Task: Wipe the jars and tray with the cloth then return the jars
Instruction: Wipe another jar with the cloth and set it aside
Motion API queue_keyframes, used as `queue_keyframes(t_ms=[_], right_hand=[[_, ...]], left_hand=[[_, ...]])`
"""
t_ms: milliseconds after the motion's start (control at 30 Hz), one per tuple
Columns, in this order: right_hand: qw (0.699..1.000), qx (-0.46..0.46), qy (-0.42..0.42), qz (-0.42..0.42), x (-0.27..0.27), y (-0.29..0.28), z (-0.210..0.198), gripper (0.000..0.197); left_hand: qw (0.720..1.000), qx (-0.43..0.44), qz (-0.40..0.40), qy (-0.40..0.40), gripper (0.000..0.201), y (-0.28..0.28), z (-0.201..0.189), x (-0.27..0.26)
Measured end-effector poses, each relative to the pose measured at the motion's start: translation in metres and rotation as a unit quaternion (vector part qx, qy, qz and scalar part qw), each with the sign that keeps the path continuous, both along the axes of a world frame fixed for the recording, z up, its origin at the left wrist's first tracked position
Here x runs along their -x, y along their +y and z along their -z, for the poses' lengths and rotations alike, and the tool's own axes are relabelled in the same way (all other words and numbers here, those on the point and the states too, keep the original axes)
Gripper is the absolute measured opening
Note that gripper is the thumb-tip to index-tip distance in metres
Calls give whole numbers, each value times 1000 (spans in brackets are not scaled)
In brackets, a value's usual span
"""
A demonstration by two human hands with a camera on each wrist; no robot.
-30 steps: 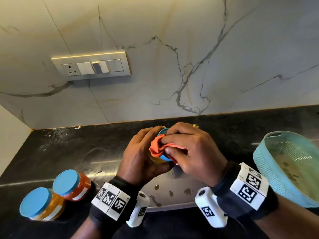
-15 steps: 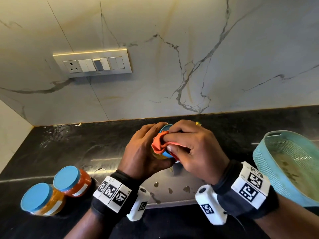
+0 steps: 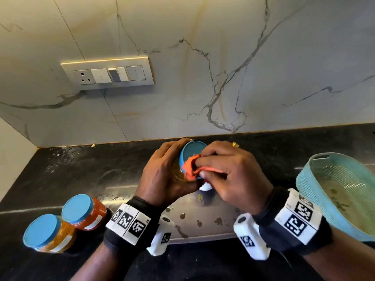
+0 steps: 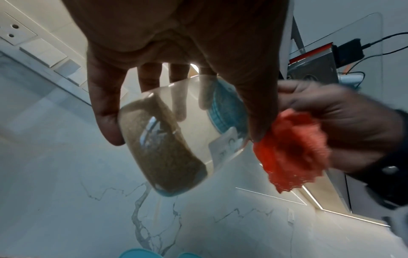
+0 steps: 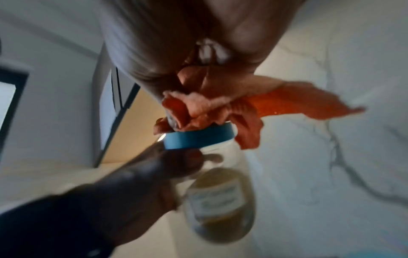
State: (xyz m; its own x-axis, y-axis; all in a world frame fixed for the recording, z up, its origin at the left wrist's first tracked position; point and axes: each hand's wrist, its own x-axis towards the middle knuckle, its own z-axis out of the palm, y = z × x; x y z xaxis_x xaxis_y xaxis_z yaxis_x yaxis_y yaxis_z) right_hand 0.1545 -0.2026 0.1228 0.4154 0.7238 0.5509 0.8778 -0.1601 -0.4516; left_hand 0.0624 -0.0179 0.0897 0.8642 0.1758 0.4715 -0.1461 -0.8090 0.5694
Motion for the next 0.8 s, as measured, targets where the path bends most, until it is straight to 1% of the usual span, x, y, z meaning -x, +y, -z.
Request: queue_keyframes(t_ms=[33, 67, 133, 200, 333, 400, 500, 567, 633, 700, 800], right_hand=[[1000, 4, -3, -12, 4, -1, 1, 21], [1000, -1, -2, -1, 3, -1, 2, 21], [997, -32, 14, 66, -9, 0, 3, 24], [992, -55, 24, 108, -15, 3, 3, 24], [987, -84, 59, 121, -9, 12, -1, 24], [986, -95, 86, 111, -8, 16, -5, 23], [985, -102, 121, 69, -3, 21, -12, 24], [986, -80, 143, 35, 2, 23, -16, 26], [987, -49, 156, 2, 7, 23, -17, 26], [989, -14, 145, -13, 10, 21, -16, 25], [994, 53, 97, -17, 11, 14, -13, 24]], left_hand=[[1000, -5, -1, -3, 84, 0, 0, 0], [1000, -8, 0, -2, 84, 0, 1, 1], [1000, -12, 3, 2, 85, -2, 2, 1], [1000, -10, 2, 1, 87, -5, 1, 0], [1000, -29, 7, -11, 85, -6, -1, -1], [999, -42, 3, -10, 83, -6, -2, -1], [997, -71, -7, -25, 77, -3, -7, -2], [995, -93, 0, -27, 77, 3, -10, -2], [995, -100, 0, -9, 83, 11, -11, -1], [996, -84, -10, 0, 86, 15, -11, -1], [997, -71, -22, -10, 85, 17, -9, 0]])
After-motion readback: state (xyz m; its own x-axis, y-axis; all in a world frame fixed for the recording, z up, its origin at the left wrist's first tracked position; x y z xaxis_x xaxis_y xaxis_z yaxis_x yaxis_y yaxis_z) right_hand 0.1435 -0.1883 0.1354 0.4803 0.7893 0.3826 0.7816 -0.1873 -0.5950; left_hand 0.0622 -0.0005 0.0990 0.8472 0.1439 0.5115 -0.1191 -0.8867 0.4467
